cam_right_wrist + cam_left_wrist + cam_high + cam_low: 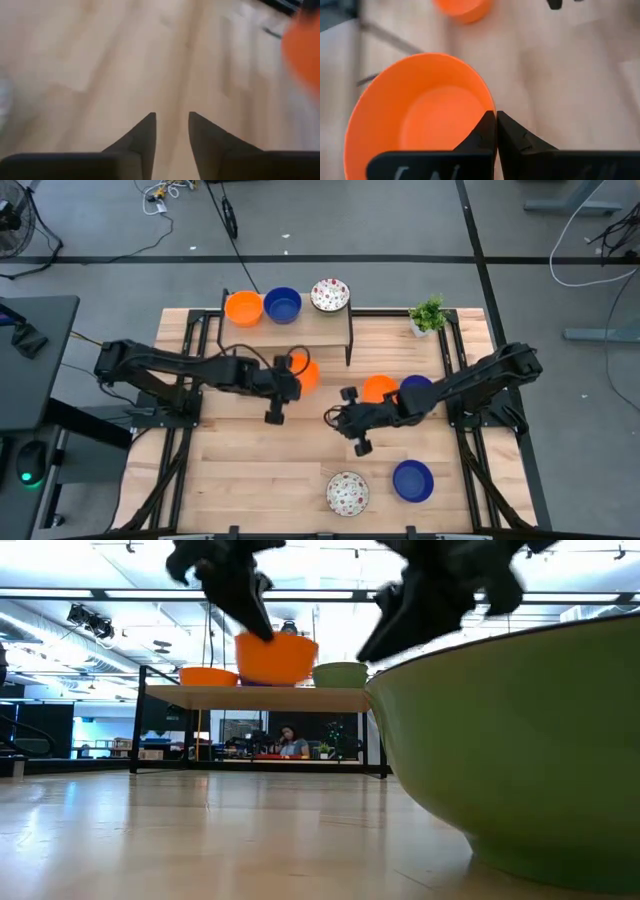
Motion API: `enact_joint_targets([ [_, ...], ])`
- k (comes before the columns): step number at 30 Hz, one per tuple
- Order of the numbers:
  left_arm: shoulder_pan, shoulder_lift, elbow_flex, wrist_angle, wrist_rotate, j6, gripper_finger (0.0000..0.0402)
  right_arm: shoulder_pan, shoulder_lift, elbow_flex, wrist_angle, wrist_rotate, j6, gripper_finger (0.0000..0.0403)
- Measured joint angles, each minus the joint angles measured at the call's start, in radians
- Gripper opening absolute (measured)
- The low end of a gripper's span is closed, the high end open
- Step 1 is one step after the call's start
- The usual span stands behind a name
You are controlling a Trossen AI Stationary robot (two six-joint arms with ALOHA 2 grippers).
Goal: Pick & Place Mini bowls
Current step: Stack the bottom orange bowl on top of the other orange bowl on the shelf
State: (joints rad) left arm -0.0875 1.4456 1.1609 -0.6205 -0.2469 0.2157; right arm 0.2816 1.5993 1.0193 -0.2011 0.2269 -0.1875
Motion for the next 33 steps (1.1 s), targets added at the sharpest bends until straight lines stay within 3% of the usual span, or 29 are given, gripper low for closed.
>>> enact_joint_targets([
  [5,0.015,-0.001,0.206,-0.293,-0.212,-0.09,0.0005,0.04,0.0,-0.143,0.169,0.179,0.201,0.008],
  [9,0.051,-0.013,0.297,-0.411,-0.384,-0.135,0.0005,0.083,0.001,-0.277,0.432,0.317,0.318,0.0054],
  [11,0.089,-0.032,0.306,-0.424,-0.437,-0.141,0.0005,0.102,0.001,-0.345,0.584,0.383,0.331,0.0042],
  [14,0.174,-0.072,0.305,-0.443,-0.437,-0.127,0.0005,0.117,0.001,-0.425,0.777,0.42,0.28,0.0027],
  [20,0.418,-0.153,0.305,-0.431,-0.278,-0.092,0.0005,0.12,0.002,-0.491,0.915,0.416,0.253,0.0008],
  [28,0.776,-0.178,0.305,-0.323,0.075,-0.046,0.0005,0.12,0.002,-0.491,0.923,0.409,0.246,0.0007],
  [33,0.884,-0.141,0.304,-0.299,0.201,-0.038,0.0005,0.12,0.002,-0.491,0.923,0.408,0.246,0.0014],
])
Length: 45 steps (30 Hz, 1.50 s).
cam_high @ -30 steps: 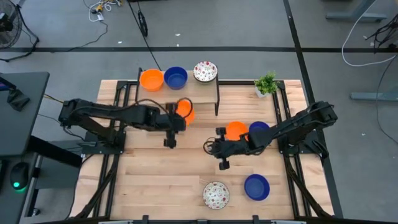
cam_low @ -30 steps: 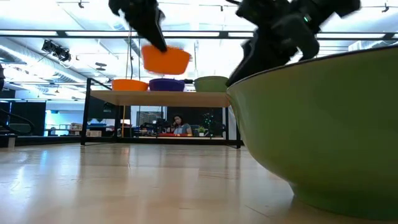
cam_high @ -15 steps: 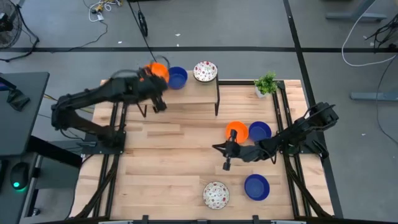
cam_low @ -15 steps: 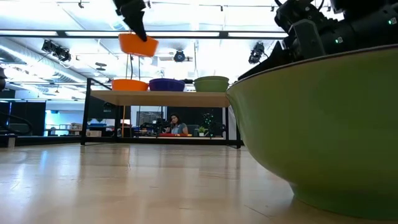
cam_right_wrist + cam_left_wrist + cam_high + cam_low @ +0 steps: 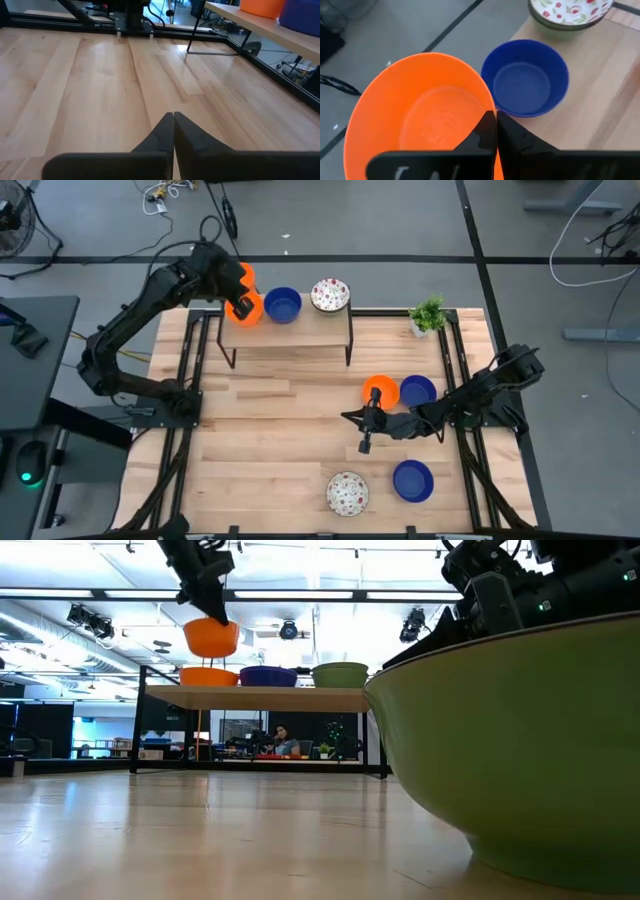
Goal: Pick & Place Mini bowls
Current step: Stack the bottom orange bowl on top of the other orange bowl on the shelf
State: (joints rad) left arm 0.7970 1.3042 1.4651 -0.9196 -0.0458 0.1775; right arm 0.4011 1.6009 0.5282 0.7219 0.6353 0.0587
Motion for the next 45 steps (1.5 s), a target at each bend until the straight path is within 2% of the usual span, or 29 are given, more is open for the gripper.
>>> enact_joint_targets([
  [11,-0.027,0.059,-0.001,-0.019,0.009,-0.054,0.0004,0.0,0.0,0.0,0.0,0.0,-0.003,0.0007],
  [18,-0.075,0.059,-0.002,-0.039,-0.078,-0.097,0.0004,0.0,0.0,0.0,-0.001,0.0,-0.003,0.001],
  [22,-0.113,0.049,-0.093,0.034,-0.105,-0.135,0.0004,0.0,0.0,0.0,-0.002,0.0,-0.003,0.0011],
  [27,-0.139,0.04,-0.192,0.083,-0.203,-0.14,0.0004,0.0,0.0,0.0,0.0,-0.026,-0.012,0.0007],
  [45,-0.133,0.033,-0.292,0.162,-0.187,-0.158,0.0007,0.0,0.0,0.0,0.004,-0.026,-0.015,0.0006],
])
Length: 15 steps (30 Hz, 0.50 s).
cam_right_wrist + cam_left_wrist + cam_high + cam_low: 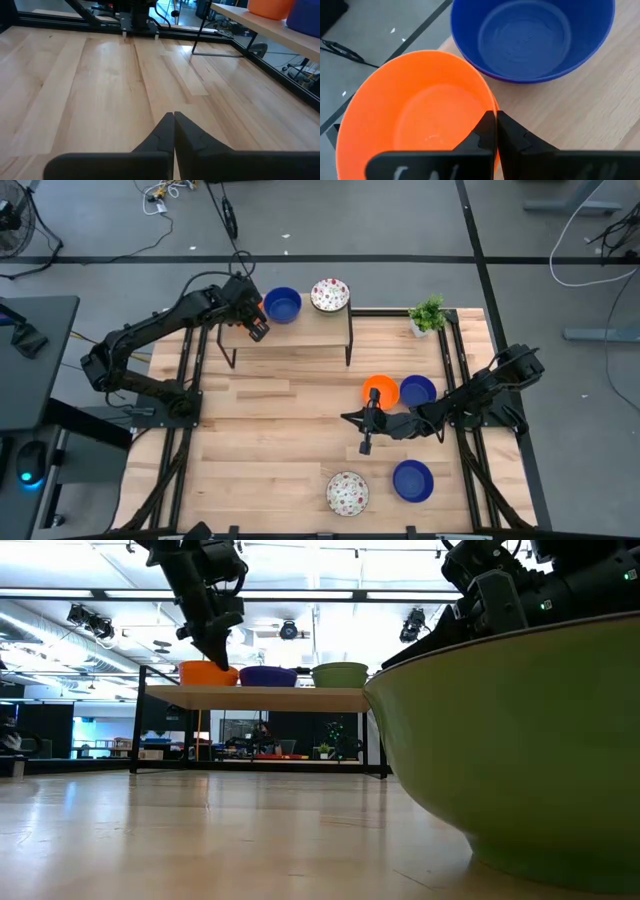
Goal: Pick & Place Mini bowls
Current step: Stack the bottom orange bowl on top of the other orange bowl on the shelf
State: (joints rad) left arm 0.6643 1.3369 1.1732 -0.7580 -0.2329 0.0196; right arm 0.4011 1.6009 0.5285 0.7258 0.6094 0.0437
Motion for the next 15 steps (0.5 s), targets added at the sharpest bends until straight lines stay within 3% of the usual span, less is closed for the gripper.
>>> enact_joint_targets([
  [8,0.0,0.002,-0.003,-0.013,0.001,-0.01,0.0038,0.0,0.0,0.0,0.001,0.0,0.0,0.0006],
  [15,0.0,-0.018,-0.002,-0.018,0.003,-0.009,0.0095,0.0,0.0,0.0,0.001,0.0,-0.001,0.0006],
])
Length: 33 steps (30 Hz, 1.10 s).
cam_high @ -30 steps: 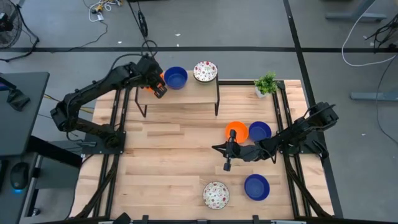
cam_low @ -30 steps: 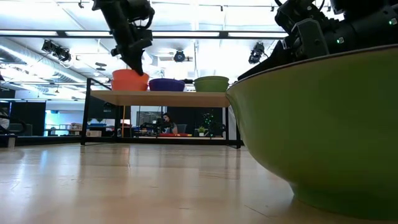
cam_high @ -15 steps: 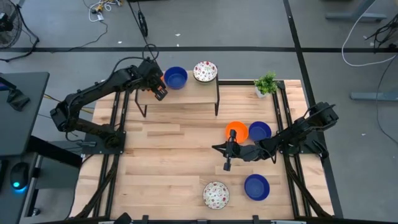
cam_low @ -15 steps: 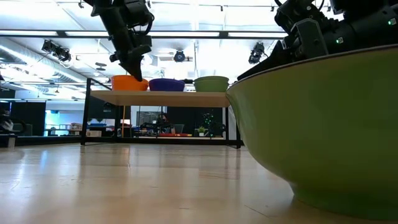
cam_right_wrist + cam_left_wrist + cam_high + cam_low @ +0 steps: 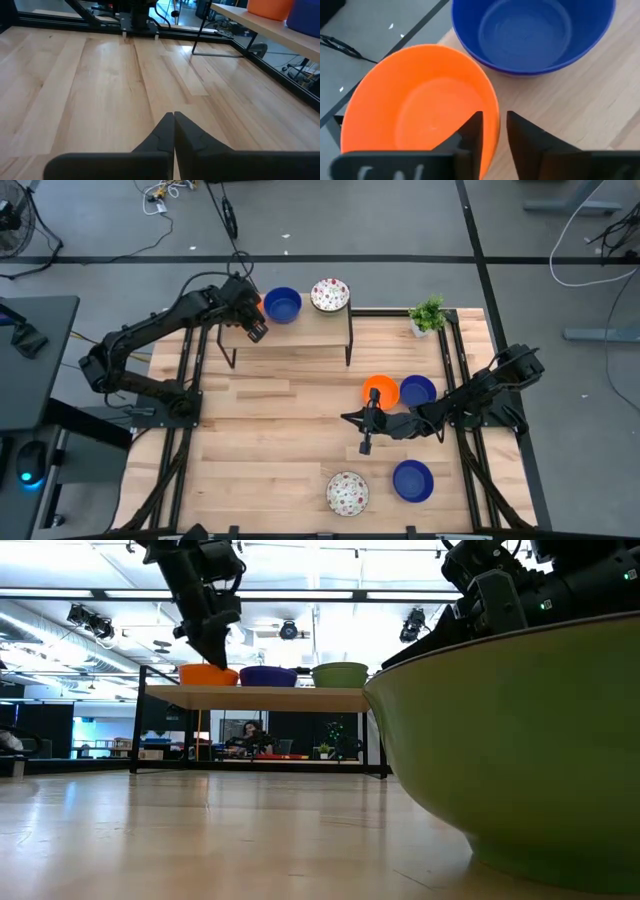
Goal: Pick & Place Mini bowls
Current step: Stack the bottom orange bowl on top of the other orange bowl on the shelf, then stack the blue bowl on top of the other blue bowls on the shelf
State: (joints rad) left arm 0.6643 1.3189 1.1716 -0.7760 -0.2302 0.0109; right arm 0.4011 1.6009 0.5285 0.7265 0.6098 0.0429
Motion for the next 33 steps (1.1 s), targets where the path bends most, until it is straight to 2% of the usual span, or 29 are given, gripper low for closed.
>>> enact_joint_targets([
  [5,0.0,-0.033,0.054,-0.047,0.012,0.0,0.0137,0.0,0.0,0.0,0.002,0.0,-0.002,0.0006],
  [9,-0.007,-0.063,0.119,-0.105,0.08,0.0,0.0158,0.0,0.0,0.0,0.003,0.0,0.003,0.0008],
  [13,-0.041,-0.119,0.139,-0.143,0.158,0.0,0.0161,0.0,0.0,0.001,-0.008,-0.001,0.132,0.0014],
  [15,-0.082,-0.159,0.11,-0.123,0.174,0.0,0.0155,0.0,0.0,0.001,-0.035,-0.001,0.175,0.0015],
  [17,-0.134,-0.206,0.052,-0.084,0.175,0.0,0.0146,0.0,0.0,0.001,-0.047,0.001,0.151,0.0015],
  [20,-0.236,-0.285,-0.077,0.041,0.174,-0.025,0.0131,0.0,-0.023,0.001,-0.072,0.0,0.125,0.0015],
  [24,-0.409,-0.373,-0.298,0.297,0.173,-0.072,0.0112,0.0,-0.115,0.001,-0.207,-0.027,0.166,0.0015],
  [29,-0.635,-0.387,-0.557,0.722,0.163,-0.103,0.0093,0.003,-0.28,0.01,-0.455,-0.201,0.241,0.0026],
  [33,-0.79,-0.325,-0.687,0.992,0.09,-0.096,0.0079,0.048,-0.347,0.103,-0.746,-0.332,0.308,0.0054],
])
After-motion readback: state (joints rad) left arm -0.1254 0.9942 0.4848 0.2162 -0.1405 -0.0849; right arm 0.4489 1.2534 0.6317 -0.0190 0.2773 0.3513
